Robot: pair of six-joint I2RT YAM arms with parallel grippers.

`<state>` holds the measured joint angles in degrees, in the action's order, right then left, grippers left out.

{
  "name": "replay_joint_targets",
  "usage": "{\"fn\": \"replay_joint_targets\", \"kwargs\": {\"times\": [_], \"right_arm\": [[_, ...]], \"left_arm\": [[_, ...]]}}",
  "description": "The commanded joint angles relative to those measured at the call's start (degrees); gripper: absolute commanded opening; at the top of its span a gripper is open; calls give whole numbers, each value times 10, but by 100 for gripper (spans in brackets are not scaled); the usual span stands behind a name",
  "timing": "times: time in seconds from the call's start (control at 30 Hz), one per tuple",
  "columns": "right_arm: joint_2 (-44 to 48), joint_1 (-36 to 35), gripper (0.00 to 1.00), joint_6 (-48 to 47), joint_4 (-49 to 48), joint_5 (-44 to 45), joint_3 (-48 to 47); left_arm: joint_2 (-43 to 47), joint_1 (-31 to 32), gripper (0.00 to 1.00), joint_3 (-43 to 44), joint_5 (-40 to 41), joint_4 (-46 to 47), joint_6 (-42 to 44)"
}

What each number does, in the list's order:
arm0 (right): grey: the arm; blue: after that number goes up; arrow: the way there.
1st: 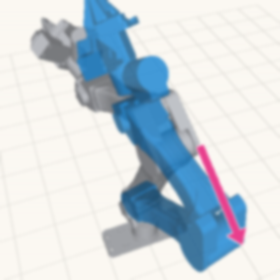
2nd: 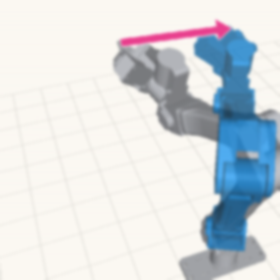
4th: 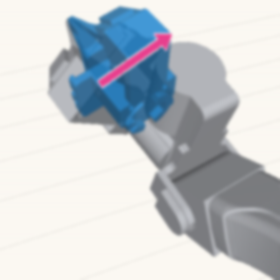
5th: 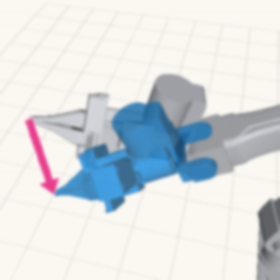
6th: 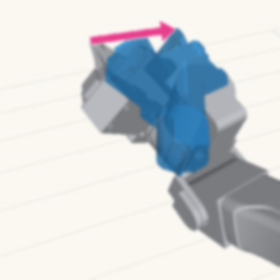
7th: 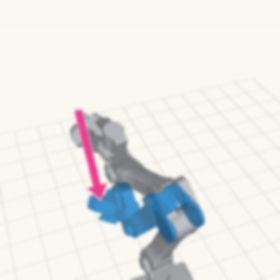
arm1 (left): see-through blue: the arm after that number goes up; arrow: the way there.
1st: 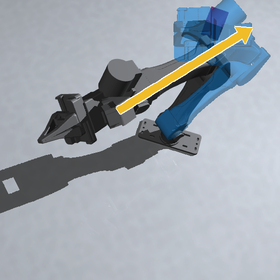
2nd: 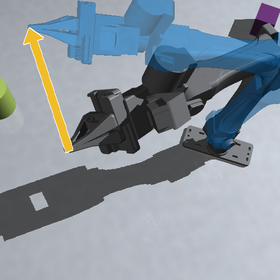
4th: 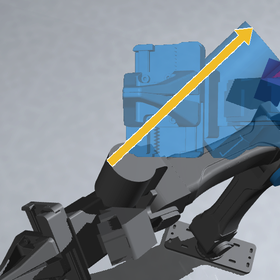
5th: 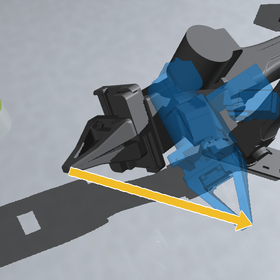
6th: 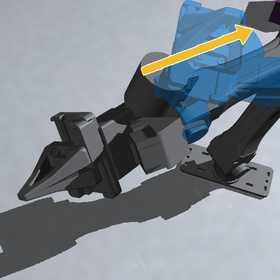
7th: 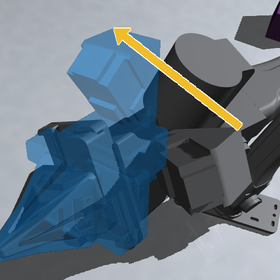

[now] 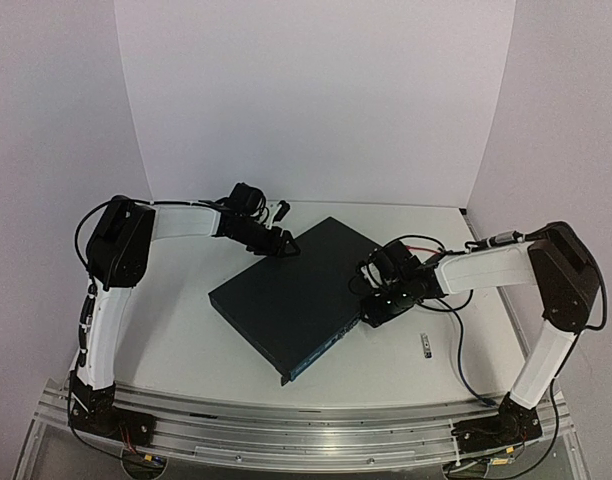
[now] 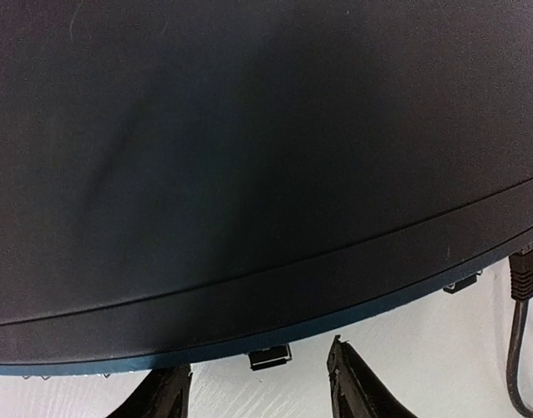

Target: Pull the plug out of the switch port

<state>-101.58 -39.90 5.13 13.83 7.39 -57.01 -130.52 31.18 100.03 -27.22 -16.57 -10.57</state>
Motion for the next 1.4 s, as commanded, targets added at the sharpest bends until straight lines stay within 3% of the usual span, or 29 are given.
{"fn": "replay_joint_targets", "kwargs": {"times": [0.0,0.1,0.53,0.8,1.1,1.37], "right_arm": [[-8,0,48,-43,-25,-3,-18],[-13,0,40,-46,-24,1,-24],[-18,5,28,-89,-25,-1,-30],[-14,18,25,-118,-27,-16,-23],[-7,23,0,-128,-40,-29,-16],[45,24,0,-21,-24,-25,70]], "left_arm": [[-42,-2,66,-21,29,-123,-16],[-44,-2,66,-18,30,-126,-13],[-48,-3,66,-11,29,-133,-6],[-48,-2,66,-9,29,-134,-2],[-50,-2,65,-7,29,-134,-6],[-50,-3,65,-13,47,-133,-14]]}}
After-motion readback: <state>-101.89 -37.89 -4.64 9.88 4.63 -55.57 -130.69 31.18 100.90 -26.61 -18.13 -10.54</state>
